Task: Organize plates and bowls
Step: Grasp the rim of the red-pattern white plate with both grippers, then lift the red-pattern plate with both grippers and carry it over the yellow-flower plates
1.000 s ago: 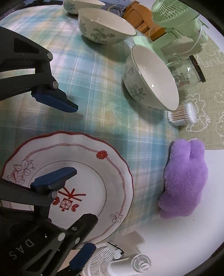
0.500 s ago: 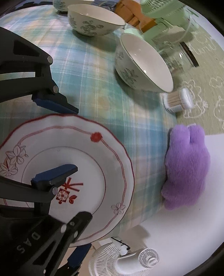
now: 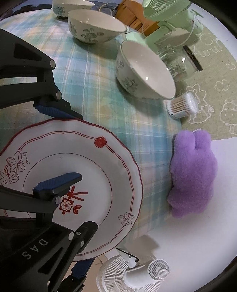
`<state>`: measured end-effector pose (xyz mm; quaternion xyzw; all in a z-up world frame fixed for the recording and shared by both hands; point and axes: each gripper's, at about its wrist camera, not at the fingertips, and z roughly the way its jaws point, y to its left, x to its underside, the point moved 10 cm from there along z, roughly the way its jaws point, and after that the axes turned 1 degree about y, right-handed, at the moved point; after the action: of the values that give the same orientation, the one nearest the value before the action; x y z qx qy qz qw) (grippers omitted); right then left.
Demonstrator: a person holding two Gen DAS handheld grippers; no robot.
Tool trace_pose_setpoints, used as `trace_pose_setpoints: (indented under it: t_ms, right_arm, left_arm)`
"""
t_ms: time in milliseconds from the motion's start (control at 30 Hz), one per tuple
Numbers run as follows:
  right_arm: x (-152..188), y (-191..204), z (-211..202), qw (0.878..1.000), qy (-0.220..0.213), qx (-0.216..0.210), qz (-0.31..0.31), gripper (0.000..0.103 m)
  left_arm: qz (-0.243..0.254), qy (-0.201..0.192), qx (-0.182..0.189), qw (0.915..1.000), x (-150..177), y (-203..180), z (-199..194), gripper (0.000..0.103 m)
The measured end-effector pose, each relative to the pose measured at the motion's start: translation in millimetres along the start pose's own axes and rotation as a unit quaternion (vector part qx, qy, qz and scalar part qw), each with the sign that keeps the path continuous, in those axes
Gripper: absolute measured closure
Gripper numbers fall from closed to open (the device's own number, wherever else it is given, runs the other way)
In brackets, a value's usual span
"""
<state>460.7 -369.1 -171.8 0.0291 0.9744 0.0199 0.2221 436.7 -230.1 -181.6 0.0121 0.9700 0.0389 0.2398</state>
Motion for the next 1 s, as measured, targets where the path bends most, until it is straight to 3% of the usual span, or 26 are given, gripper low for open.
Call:
trace_pose_setpoints:
  t_ms: [433, 1000]
  right_arm:
    - [14, 13, -68, 0.999, -0.036, 0.001, 0.002, 0.045]
    - [92, 35, -160, 0.997, -0.063, 0.029, 0.015, 0.045]
  left_arm:
    - [0.0, -0.035, 0.008, 0.9993, 12, 15, -62, 0.045]
    - [0.014, -0.059, 0.041, 0.9974, 80, 38, -138, 0.045]
